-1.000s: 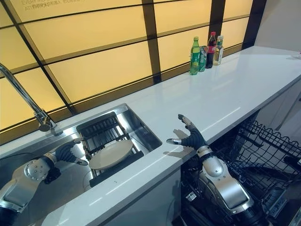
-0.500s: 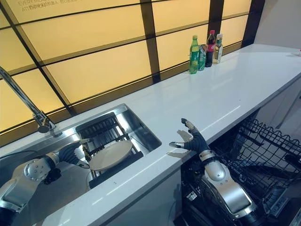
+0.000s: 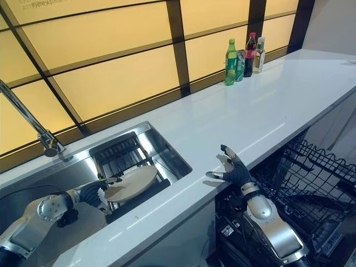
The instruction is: Pick up plates and place into dishwasher.
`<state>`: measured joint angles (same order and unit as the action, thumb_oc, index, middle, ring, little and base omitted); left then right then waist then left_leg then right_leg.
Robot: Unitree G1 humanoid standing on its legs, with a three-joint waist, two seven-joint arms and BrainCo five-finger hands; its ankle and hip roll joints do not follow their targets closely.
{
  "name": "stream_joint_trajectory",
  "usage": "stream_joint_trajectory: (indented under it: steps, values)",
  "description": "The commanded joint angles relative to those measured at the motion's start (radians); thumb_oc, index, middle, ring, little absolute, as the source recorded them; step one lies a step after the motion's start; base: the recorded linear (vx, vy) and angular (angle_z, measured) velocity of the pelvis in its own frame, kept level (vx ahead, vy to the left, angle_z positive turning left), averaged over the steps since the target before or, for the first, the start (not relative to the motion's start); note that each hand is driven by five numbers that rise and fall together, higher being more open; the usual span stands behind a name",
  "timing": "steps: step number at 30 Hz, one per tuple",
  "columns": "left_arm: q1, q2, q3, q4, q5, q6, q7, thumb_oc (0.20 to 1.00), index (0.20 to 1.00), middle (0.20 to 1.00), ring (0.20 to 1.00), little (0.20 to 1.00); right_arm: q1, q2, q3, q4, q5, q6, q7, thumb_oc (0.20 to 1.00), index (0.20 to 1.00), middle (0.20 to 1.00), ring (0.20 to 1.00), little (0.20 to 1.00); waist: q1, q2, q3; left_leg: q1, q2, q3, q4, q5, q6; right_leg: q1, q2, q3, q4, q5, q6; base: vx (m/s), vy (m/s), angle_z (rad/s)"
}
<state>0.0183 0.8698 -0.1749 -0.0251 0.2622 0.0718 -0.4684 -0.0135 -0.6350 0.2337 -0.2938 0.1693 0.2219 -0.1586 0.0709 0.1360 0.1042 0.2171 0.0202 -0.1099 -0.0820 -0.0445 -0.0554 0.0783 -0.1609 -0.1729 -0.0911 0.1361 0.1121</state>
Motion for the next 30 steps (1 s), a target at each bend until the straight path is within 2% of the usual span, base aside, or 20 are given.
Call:
stream_joint_trajectory:
  steps: [1,9,19,23,30]
  values:
    - [-0.002,0.026,0.034,-0.027,0.031,-0.030,0.044,1.000,1.000,1.000,1.000,1.000,0.012,-0.049,-0.021,-0.054,0.017,-0.025,0.000,1.000,1.000,1.000,1.000,1.000,-0.015,-0.043,-0.015,-0.073,-0.041,0.079,0.014,0.069,0.014,0.036,-0.005,0.046,0.057,-0.089,0.025,0.05,0.050,0.03]
    - [0.036,-0.004,0.036,-0.015,0.123,-0.052,0.166,1.000,1.000,1.000,1.000,1.000,0.045,-0.083,-0.051,-0.049,0.021,-0.028,0.014,1.000,1.000,1.000,1.000,1.000,-0.029,-0.032,0.015,-0.081,-0.047,0.077,0.024,0.068,0.014,0.023,-0.018,0.067,0.066,-0.083,0.033,0.04,0.061,0.00]
    - [0.081,-0.061,0.082,0.038,0.290,-0.088,0.446,1.000,1.000,1.000,1.000,1.000,0.100,-0.059,-0.077,-0.043,-0.005,-0.043,0.040,1.000,1.000,1.000,1.000,1.000,-0.031,-0.047,0.027,-0.065,-0.044,0.067,0.023,0.069,0.012,0.041,-0.026,0.076,0.064,-0.080,0.042,0.07,0.011,0.01]
    - [0.097,-0.051,0.109,0.040,0.320,-0.098,0.495,1.000,1.000,1.000,1.000,1.000,0.121,-0.054,-0.087,-0.045,-0.009,-0.049,0.057,1.000,1.000,1.000,1.000,1.000,-0.032,-0.050,0.020,-0.053,-0.044,0.063,0.018,0.069,0.011,0.051,-0.027,0.075,0.063,-0.081,0.046,0.06,0.002,-0.02]
    - [0.121,-0.047,0.150,0.025,0.333,-0.114,0.512,1.000,1.000,1.000,1.000,1.000,0.150,-0.035,-0.098,-0.058,-0.029,-0.039,0.081,1.000,1.000,1.000,1.000,1.000,-0.034,-0.050,0.010,-0.041,-0.042,0.059,0.015,0.071,0.010,0.057,-0.028,0.071,0.074,-0.086,0.048,0.05,0.012,0.01]
